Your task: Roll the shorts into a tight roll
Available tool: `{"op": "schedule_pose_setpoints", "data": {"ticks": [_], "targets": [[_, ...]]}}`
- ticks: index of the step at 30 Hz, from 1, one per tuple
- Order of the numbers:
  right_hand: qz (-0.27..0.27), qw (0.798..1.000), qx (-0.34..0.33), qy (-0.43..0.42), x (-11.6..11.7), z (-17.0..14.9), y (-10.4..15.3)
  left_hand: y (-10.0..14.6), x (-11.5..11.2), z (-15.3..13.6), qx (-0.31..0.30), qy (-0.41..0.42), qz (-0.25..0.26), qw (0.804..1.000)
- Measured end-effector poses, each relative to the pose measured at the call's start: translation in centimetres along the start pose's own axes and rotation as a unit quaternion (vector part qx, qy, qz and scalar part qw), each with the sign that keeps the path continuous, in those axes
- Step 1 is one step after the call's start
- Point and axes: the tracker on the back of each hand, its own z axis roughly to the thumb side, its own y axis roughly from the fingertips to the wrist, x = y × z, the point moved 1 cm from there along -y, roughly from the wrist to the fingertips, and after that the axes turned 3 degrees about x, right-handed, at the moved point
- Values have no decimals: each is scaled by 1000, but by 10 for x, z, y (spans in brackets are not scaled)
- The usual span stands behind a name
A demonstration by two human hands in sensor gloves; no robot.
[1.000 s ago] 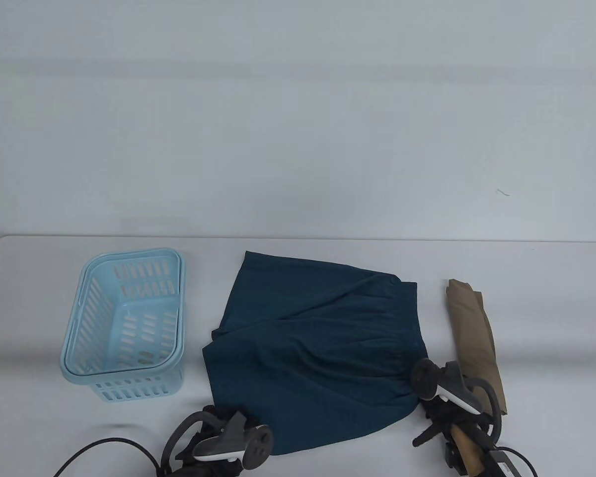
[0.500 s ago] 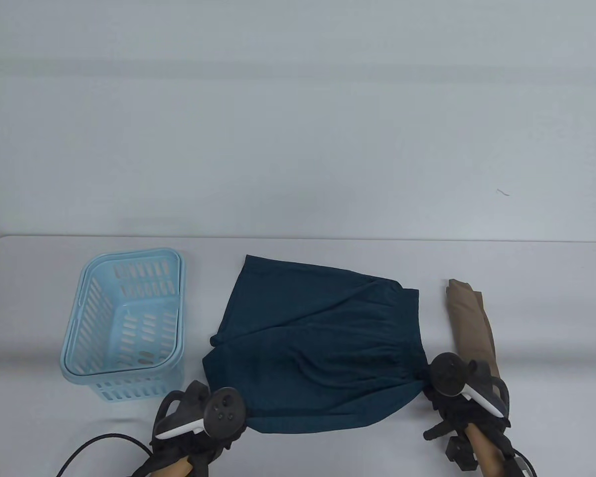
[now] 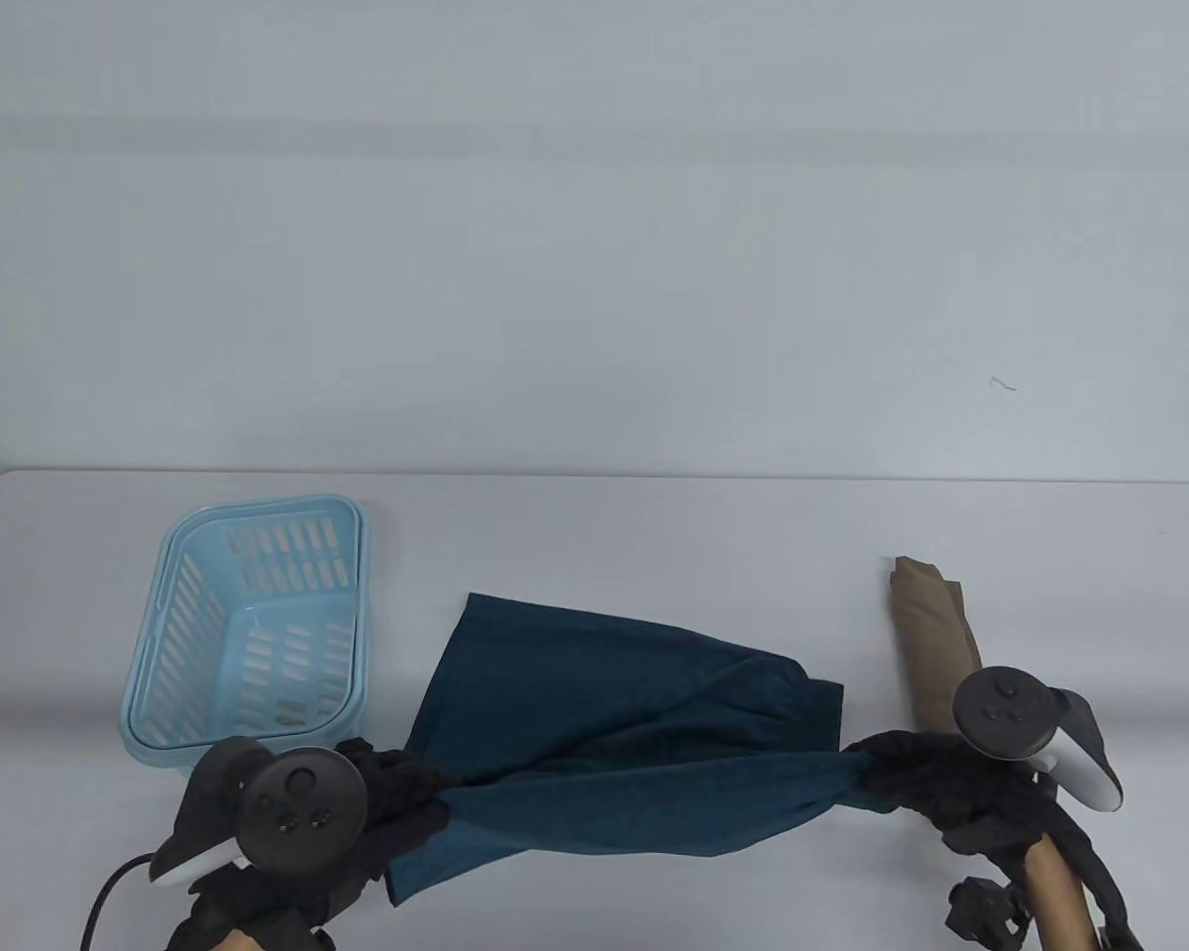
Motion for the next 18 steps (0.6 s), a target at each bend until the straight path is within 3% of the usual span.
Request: {"op": "schedule_pose_setpoints", "data": {"ticks": [7, 18], "targets": [[-41, 999, 23, -12, -5, 9, -4, -32, 6, -13, 85, -54, -6, 995], [-107, 980, 150, 70, -6, 12, -61, -135, -11, -55, 231, -138, -74, 960]]}}
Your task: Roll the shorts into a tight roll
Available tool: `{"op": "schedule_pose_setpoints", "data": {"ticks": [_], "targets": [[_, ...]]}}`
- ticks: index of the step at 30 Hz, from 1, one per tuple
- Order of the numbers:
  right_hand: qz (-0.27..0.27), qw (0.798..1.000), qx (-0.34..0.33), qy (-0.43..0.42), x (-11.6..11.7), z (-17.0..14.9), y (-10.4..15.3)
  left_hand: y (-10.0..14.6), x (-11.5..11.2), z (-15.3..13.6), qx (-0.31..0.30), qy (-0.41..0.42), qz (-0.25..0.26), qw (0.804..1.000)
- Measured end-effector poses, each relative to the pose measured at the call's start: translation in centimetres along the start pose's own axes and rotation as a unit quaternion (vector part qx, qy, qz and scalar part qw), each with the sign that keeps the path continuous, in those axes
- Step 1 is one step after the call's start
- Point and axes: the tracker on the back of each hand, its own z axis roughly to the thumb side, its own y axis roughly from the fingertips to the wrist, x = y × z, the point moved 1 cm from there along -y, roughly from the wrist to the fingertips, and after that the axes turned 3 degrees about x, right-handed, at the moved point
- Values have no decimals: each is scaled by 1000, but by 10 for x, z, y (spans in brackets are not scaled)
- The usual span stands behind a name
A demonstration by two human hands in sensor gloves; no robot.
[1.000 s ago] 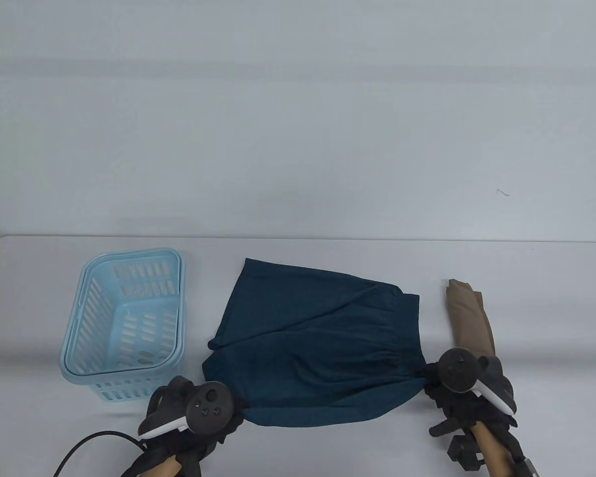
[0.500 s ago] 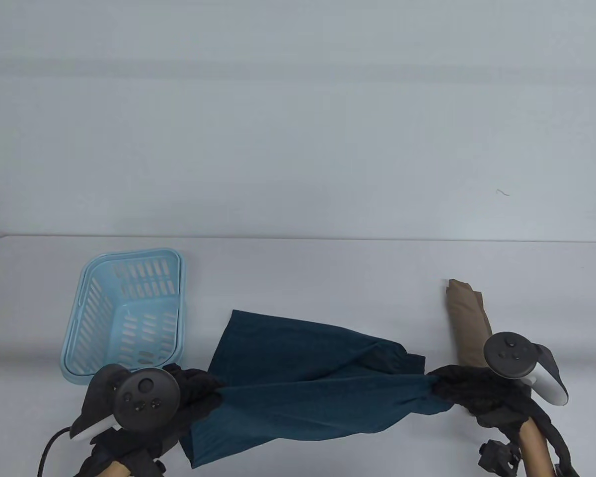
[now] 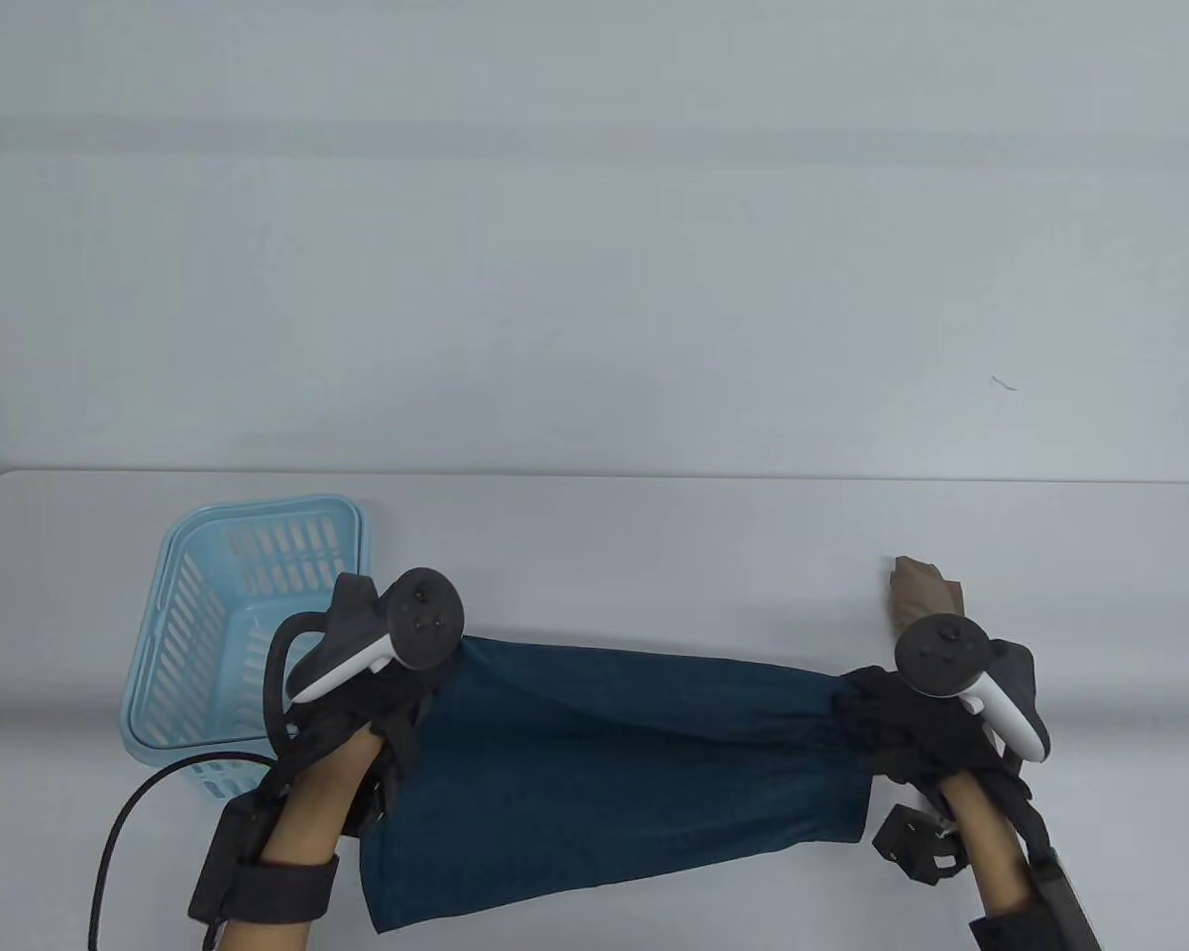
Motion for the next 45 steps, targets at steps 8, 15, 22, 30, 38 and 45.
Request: {"op": "schedule_pose_setpoints", "data": {"ticks": [8, 15, 22, 30, 38, 45], "targets": [[-42, 996, 54, 53, 20, -4, -38, -68, -31, 15, 60, -32, -22, 997], [-35, 997, 24, 65, 26, -4, -26, -54, -44, 53, -27, -34, -15, 999], [-9, 997, -14, 71, 44, 14, -2, -18, -73, 83, -93, -23, -34, 995], [12, 991, -28, 130, 80, 33, 15, 9, -125, 86, -95, 16, -66, 993], [5, 975, -52, 217, 120, 31, 12, 9, -166, 83, -91, 19, -122, 988], [20, 969, -50, 243, 136, 24, 5, 7, -181, 87, -95, 17, -156, 983]]}}
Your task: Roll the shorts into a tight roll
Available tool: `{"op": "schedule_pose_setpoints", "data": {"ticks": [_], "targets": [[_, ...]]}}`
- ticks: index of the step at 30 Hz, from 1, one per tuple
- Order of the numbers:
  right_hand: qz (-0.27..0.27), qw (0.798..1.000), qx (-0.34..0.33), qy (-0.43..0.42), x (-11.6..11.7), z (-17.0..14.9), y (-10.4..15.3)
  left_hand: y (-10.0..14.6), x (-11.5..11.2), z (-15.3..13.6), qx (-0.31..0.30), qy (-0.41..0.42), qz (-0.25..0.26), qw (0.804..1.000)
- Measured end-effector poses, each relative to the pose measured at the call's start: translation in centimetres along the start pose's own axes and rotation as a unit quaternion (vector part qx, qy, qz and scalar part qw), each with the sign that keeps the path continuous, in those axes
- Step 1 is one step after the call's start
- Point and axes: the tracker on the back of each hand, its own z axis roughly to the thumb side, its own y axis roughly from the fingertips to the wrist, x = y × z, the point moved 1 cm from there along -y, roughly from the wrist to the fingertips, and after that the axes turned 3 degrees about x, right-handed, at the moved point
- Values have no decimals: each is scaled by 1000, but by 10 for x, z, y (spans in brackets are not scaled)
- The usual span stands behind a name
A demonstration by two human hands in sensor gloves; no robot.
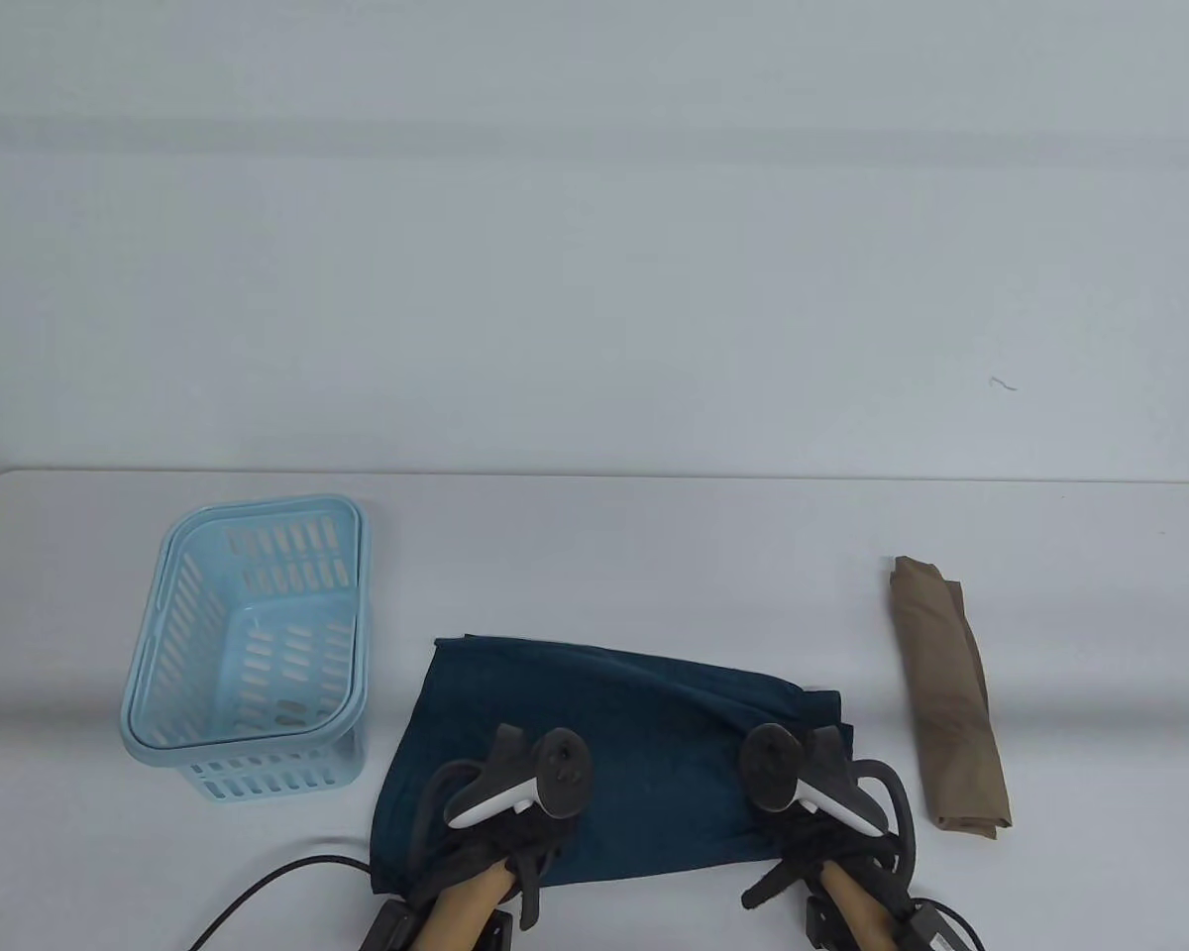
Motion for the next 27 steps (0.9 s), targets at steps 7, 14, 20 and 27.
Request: {"op": "schedule_pose_setpoints", "data": {"ticks": [7, 14, 20, 27], "targets": [[15, 1000, 6, 18, 9, 2, -2, -3, -6, 0, 3, -10, -20, 1000], [18, 1000, 10, 21, 9, 3, -3, -5, -2, -3, 13, 0, -17, 1000], [25, 999, 13, 19, 8, 2, -3, -11, 6, -3, 34, -7, -16, 999], [37, 999, 16, 22, 6, 4, -2, -29, 19, -4, 66, -12, -38, 997]]}}
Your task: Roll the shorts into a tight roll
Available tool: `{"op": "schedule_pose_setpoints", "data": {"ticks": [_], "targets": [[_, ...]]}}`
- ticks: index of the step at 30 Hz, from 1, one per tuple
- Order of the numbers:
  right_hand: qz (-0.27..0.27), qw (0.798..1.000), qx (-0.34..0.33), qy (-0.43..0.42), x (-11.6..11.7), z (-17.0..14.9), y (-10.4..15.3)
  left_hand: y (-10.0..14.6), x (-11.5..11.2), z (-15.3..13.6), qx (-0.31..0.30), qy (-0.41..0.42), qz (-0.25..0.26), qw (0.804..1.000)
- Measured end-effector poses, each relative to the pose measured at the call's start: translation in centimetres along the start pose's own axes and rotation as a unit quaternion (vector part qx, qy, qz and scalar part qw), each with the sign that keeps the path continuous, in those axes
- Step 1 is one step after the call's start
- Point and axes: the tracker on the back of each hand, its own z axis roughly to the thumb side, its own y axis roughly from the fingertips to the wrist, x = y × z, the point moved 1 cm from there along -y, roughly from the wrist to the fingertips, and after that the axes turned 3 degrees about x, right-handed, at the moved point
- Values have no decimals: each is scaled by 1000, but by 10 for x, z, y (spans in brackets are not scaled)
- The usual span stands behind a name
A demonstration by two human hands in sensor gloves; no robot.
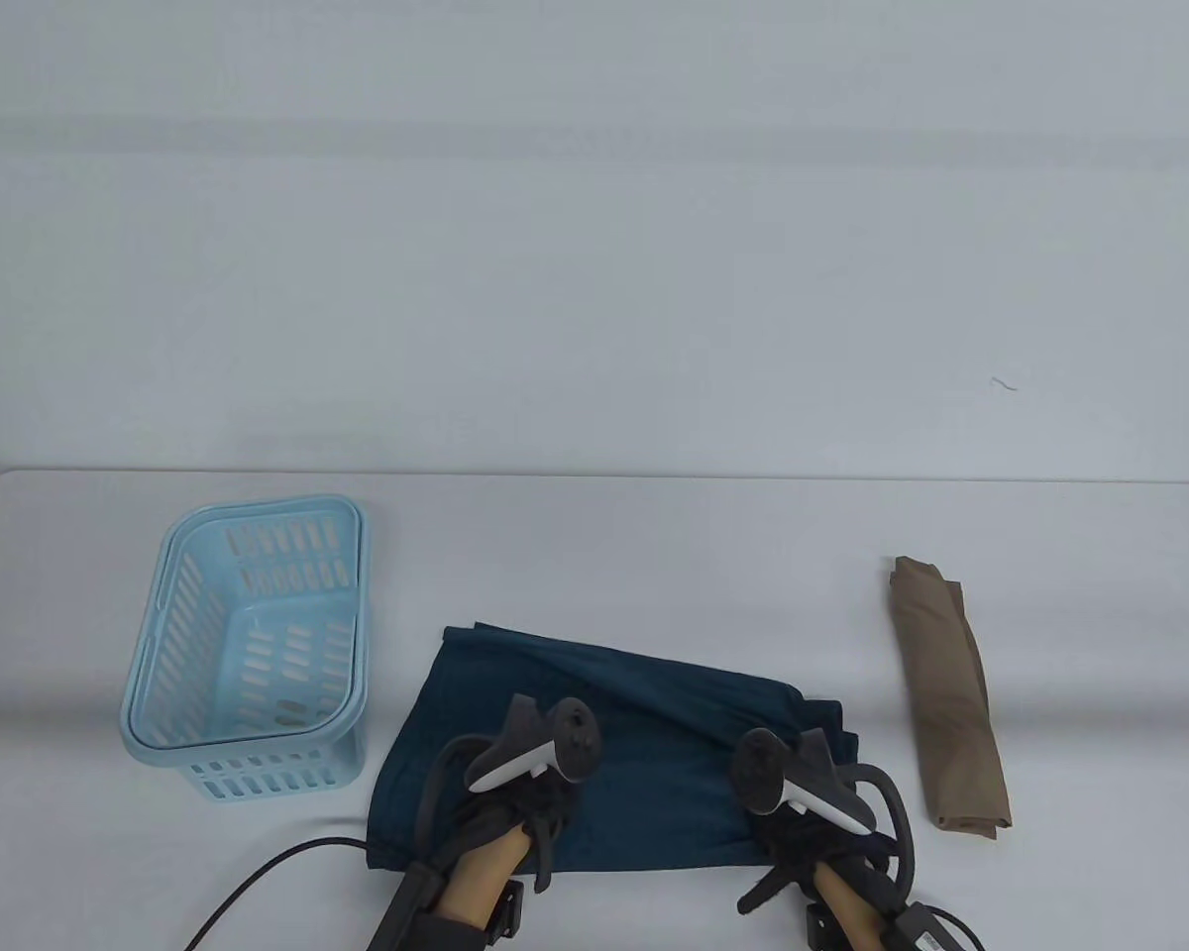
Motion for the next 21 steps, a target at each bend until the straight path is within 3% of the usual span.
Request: {"op": "schedule_pose_setpoints", "data": {"ticks": [21], "targets": [[63, 995, -65, -36, -6, 25, 10, -72, 39, 16, 67, -57, -49, 995]]}}
